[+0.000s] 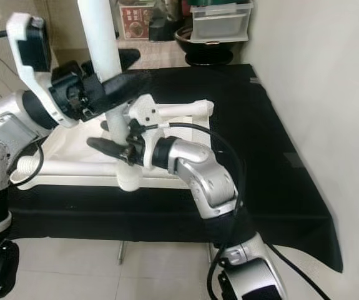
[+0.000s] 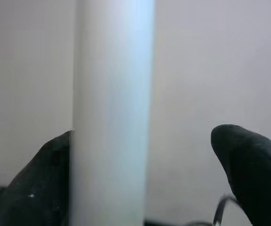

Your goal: Building children table

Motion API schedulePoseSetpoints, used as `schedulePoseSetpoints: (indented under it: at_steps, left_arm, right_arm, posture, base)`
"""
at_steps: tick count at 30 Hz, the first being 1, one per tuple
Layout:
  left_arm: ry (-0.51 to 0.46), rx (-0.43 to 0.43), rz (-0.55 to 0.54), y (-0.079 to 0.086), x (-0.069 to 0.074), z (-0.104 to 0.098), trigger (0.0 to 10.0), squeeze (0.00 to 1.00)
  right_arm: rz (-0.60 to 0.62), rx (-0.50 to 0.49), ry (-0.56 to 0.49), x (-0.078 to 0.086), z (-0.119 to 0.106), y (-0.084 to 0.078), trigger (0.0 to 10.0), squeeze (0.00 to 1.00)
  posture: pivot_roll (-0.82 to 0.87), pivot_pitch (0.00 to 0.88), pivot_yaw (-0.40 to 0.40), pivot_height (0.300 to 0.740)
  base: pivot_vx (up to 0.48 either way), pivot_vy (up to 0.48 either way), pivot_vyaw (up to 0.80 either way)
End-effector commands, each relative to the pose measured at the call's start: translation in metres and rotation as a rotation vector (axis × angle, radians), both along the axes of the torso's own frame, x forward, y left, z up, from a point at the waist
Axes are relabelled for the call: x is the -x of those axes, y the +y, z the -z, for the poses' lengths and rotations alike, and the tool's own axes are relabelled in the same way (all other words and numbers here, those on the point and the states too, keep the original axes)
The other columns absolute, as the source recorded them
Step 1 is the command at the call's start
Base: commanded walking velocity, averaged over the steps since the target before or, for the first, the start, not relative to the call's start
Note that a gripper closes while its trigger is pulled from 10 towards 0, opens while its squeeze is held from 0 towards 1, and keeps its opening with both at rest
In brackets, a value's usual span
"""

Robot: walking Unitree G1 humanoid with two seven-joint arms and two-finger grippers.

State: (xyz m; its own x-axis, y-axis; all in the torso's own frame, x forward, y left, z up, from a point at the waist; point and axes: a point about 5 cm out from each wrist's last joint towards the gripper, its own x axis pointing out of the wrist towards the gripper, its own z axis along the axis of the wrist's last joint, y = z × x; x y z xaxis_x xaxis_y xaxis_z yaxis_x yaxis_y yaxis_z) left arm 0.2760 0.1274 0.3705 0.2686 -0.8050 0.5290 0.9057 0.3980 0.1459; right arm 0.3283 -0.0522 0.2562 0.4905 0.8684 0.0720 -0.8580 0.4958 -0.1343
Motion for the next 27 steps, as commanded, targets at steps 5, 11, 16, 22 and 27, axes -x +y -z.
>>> schedulePoseSetpoints:
  at_steps: [5, 11, 16, 22, 27]
  left_arm:
    - [-0.142, 0.041, -0.025, 0.013, 0.025, -0.027, 10.0, 1.00]
    - [-0.155, 0.074, -0.316, 0.047, 0.037, -0.033, 10.0, 1.00]
    - [0.029, 0.035, -0.409, 0.038, 0.033, 0.015, 10.0, 0.93]
    - [0.389, -0.195, -0.405, 0.001, 0.061, 0.125, 10.0, 0.00]
    - [0.467, -0.267, -0.446, -0.002, 0.074, 0.149, 10.0, 0.00]
  right_arm:
    - [0.205, -0.030, 0.055, -0.021, 0.004, -0.031, 0.0, 0.00]
    - [0.435, -0.033, -0.002, -0.041, -0.011, -0.073, 0.0, 0.00]
    - [0.498, -0.039, -0.015, -0.046, -0.018, -0.094, 4.8, 0.00]
    - [0.179, -0.157, -0.071, -0.027, -0.033, -0.101, 10.0, 0.00]
    - [0.099, -0.052, -0.092, -0.021, -0.023, -0.102, 10.0, 0.00]
  posture:
    - [-0.05, 0.045, 0.058, 0.740]
    - [-0.04, 0.094, 0.044, 0.740]
    - [-0.02, 0.147, 0.034, 0.740]
    - [-0.02, 0.224, 0.038, 0.740]
    - [-0.01, 0.271, 0.051, 0.740]
  base:
    - [0.000, 0.000, 0.00]
    - [0.000, 0.000, 0.00]
    - [0.000, 0.000, 0.00]
    - [0.000, 0.000, 0.00]
    - [0.000, 0.000, 0.00]
